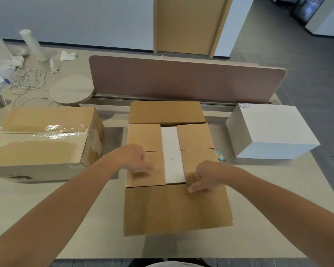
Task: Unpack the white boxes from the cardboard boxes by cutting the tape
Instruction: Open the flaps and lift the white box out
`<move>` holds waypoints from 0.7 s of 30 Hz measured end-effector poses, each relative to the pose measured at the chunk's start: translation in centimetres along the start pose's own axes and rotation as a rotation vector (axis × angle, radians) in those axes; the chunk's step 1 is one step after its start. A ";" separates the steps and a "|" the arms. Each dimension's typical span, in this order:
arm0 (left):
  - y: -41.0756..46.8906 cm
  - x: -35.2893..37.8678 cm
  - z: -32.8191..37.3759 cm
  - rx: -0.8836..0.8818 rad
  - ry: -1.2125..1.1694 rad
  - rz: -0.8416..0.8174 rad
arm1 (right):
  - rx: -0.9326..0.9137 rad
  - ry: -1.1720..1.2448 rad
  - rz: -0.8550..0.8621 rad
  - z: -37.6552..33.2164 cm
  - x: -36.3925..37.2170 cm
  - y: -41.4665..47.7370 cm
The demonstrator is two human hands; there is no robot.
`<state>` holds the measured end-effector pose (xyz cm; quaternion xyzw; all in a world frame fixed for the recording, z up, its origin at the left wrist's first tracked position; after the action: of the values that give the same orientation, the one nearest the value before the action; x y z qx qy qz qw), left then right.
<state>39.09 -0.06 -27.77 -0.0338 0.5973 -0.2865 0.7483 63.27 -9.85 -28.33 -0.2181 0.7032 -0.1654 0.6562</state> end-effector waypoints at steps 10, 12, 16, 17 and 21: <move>3.7 4.5 4.6 0.033 0.173 0.413 | -0.224 -0.184 0.454 -1.0 -2.1 6.1; 3.8 4.9 4.6 0.039 0.190 0.396 | -0.274 -0.258 0.517 -1.2 -2.3 6.1; 3.7 3.7 5.5 0.053 0.182 0.405 | -0.333 -0.371 0.532 -1.0 -2.8 6.3; 3.6 3.2 5.8 0.056 0.164 0.395 | -0.329 -0.388 0.514 -1.0 -2.9 6.3; 4.2 1.4 5.9 0.059 0.137 0.263 | -0.342 -0.478 0.459 -1.8 -3.5 6.0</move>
<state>46.24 1.09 -28.98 0.0861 0.6375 -0.2051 0.7376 61.10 -2.98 -28.32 -0.1937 0.5783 0.1616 0.7758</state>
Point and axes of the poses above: each hand's wrist, its own y-axis towards the middle knuckle, its own x-axis out of the palm, z = x × y, the point moved 3 cm from there along y, towards the middle knuckle, and after that the axes turned 15 degrees about z, right-handed, at the moved point
